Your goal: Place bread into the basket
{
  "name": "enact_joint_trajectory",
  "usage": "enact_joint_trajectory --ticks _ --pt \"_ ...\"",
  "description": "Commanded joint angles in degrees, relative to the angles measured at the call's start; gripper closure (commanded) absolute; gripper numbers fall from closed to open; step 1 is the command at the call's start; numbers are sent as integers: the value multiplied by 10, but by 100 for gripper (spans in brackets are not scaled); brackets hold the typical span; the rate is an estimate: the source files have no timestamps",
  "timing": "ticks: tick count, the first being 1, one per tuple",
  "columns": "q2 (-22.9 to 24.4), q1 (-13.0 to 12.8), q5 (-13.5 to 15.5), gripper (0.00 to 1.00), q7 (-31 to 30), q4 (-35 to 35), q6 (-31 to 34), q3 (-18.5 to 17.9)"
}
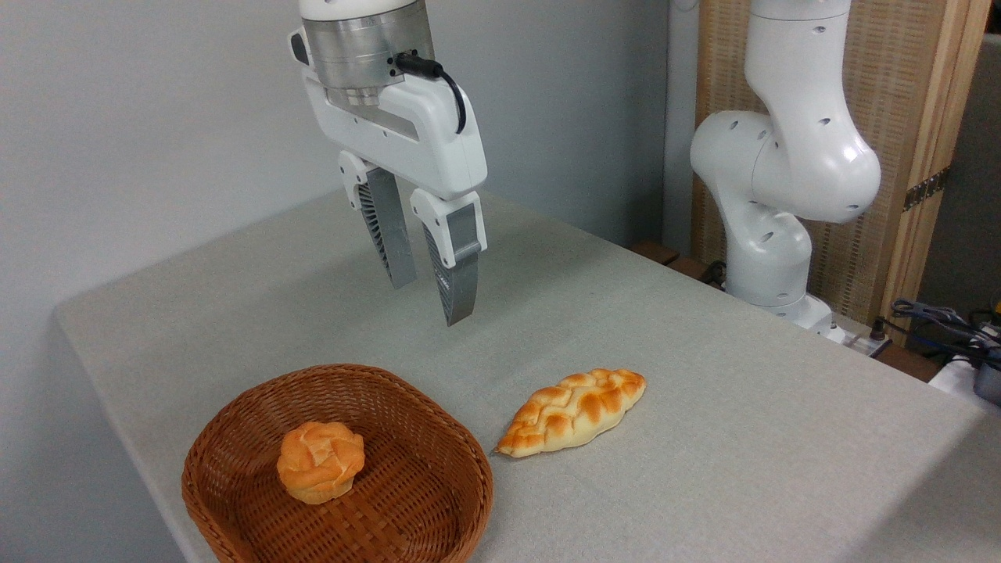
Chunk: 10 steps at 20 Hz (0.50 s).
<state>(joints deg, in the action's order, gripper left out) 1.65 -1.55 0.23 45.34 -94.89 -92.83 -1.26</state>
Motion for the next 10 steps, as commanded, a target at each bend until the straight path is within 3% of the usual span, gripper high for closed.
enact_joint_trajectory --ticks 1,5,10 --pt "13 -3 11 0 -6 -16 8 -8" --pt "20 -3 6 0 -4 -42 6 -11" --pt "90 -3 -21 0 41 -200 -88 -12"
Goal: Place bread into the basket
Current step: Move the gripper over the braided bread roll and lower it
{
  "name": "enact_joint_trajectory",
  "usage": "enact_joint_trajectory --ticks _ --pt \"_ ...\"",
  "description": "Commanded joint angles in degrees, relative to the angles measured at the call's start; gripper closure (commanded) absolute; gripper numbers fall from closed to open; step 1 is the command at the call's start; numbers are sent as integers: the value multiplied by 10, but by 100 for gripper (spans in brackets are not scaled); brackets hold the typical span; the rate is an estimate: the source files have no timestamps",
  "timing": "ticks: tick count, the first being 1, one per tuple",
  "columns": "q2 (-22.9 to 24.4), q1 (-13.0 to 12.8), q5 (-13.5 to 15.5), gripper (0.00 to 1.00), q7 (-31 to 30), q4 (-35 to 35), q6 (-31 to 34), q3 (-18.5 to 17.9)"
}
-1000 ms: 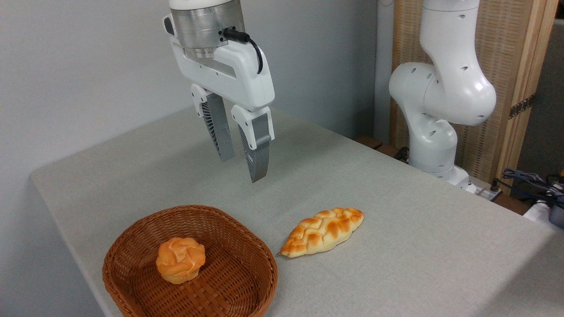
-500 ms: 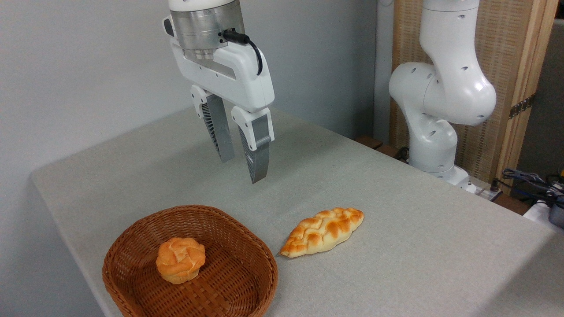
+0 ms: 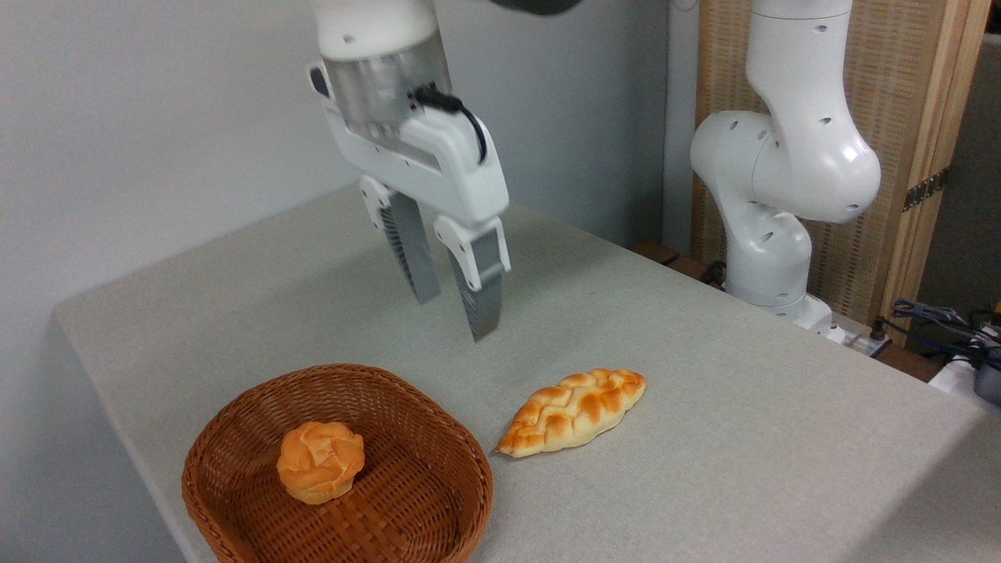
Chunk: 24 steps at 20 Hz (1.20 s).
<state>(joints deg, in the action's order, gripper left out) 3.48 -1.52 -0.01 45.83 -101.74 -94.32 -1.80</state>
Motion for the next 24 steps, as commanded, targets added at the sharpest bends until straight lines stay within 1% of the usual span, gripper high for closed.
enact_joint_trajectory --ticks 1,2,3,5,6,7,8,9,16,18,19,20,21,22,23,24 --pt "83 -3 -25 0 46 -150 -83 -7" --pt "98 -3 -36 0 63 -181 -92 -7" --pt "105 -2 -38 0 73 -201 -93 -7" --pt "108 -2 -50 0 83 -226 -94 -7" --pt "108 -2 -75 0 85 -244 -94 -7" --pt "108 -3 -90 0 86 -253 -96 -7" --pt "108 -4 -114 0 87 -268 -101 -6" --pt "108 -4 -120 0 87 -274 -106 -6" --pt "101 -4 -121 0 88 -340 -176 -6" --pt "101 -4 -120 0 87 -346 -182 -6" --pt "100 -4 -119 4 87 -347 -182 -6" --pt "100 -4 -119 23 87 -347 -181 -6" --pt "100 -4 -119 37 87 -347 -181 -6" --pt "100 -4 -118 63 87 -347 -182 -6" --pt "99 -4 -117 71 87 -347 -182 -6" --pt "99 -4 -117 77 87 -347 -181 -6"
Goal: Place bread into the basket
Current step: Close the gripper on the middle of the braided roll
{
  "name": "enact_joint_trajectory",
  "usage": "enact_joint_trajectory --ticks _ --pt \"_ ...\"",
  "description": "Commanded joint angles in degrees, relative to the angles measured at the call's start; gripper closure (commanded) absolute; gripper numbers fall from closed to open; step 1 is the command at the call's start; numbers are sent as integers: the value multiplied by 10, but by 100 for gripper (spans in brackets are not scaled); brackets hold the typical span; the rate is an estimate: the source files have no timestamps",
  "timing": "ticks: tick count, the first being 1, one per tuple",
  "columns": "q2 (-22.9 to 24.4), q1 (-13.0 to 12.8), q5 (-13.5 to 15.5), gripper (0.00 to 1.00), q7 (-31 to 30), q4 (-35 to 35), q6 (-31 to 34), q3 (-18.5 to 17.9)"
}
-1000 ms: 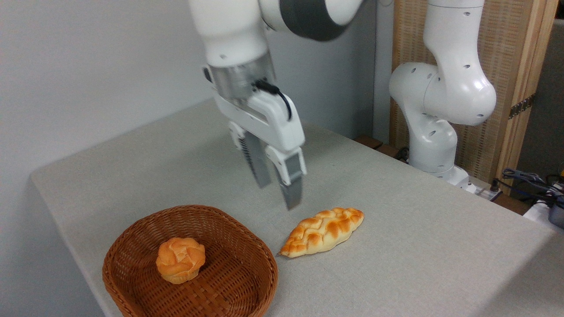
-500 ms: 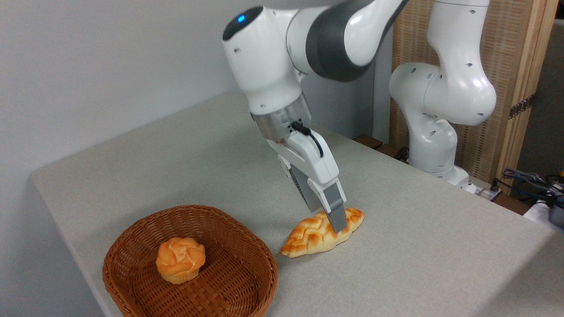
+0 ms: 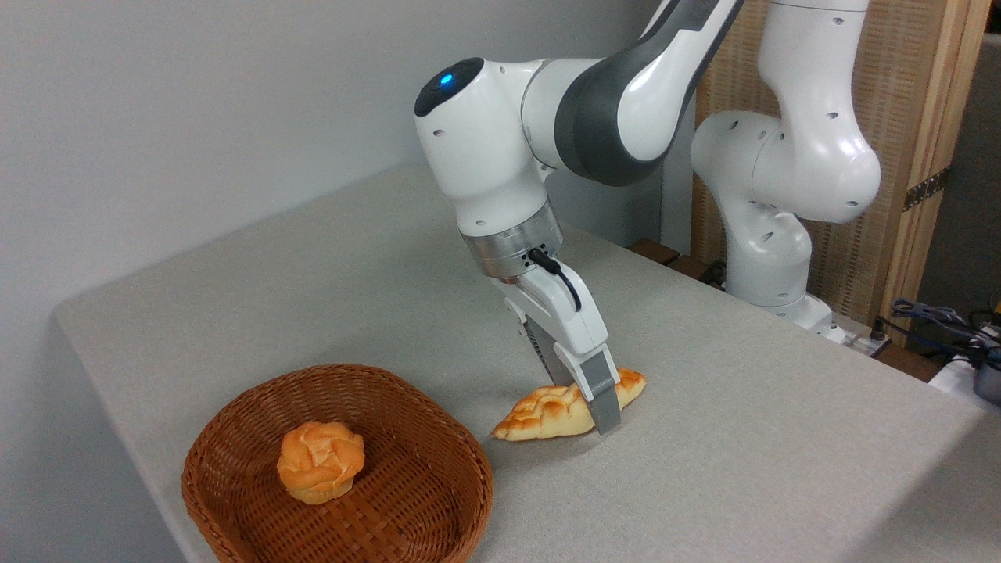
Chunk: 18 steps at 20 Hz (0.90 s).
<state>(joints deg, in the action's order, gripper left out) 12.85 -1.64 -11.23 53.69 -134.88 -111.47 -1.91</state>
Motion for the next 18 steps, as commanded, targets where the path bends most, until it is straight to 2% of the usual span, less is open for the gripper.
enact_joint_trajectory --ticks 1,12,14,15,16,18 --pt "5 -3 -5 77 8 -15 -9 -5" --pt "4 -4 -6 77 10 -9 -6 -5" --pt "5 -6 -9 84 12 20 6 -3" --pt "4 -6 -11 88 20 39 29 1" --pt "3 -8 -12 91 54 68 58 4" --pt "-6 -8 -9 91 101 114 100 4"
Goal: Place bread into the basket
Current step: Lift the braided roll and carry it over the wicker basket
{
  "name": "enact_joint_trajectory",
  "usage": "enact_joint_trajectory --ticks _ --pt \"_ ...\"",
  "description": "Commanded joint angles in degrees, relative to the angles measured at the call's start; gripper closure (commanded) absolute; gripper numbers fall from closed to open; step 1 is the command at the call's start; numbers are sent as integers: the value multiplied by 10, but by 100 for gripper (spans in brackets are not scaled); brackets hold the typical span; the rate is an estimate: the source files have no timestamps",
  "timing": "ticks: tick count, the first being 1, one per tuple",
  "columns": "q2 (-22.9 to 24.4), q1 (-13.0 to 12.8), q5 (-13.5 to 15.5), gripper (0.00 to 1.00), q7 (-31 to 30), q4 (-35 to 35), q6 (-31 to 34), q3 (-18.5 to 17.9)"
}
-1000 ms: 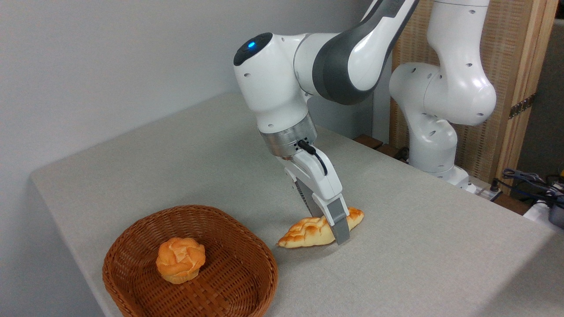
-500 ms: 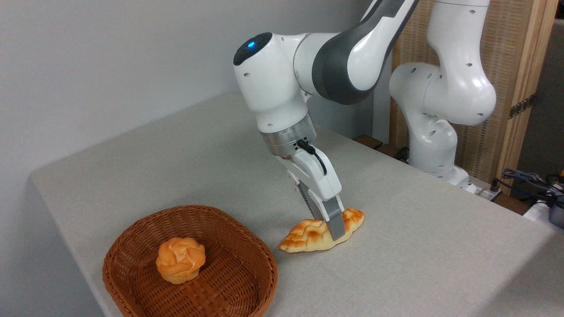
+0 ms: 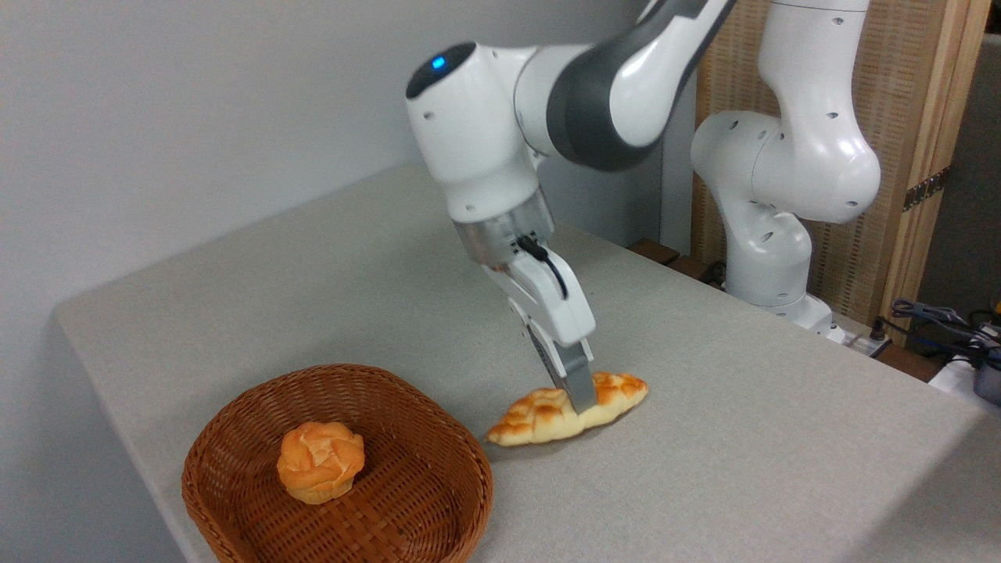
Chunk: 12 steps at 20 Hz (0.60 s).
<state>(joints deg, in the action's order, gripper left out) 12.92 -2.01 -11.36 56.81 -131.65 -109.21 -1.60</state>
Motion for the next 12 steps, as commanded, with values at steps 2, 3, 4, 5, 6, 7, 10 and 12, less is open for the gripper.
enact_joint_trajectory --ticks 2,3,4,5,6,7,10,12 --pt "-22 -4 -3 90 96 141 126 -4" --pt "-25 -4 -3 90 99 155 133 -5" --pt "-35 -4 2 90 100 182 139 -5" --pt "-50 -4 20 89 96 212 139 -5" --pt "-61 -4 36 89 93 233 138 -5" --pt "-88 -4 71 88 87 277 138 -5" --pt "-144 -4 111 78 29 363 132 -4" --pt "-160 -4 111 74 4 382 124 -4"
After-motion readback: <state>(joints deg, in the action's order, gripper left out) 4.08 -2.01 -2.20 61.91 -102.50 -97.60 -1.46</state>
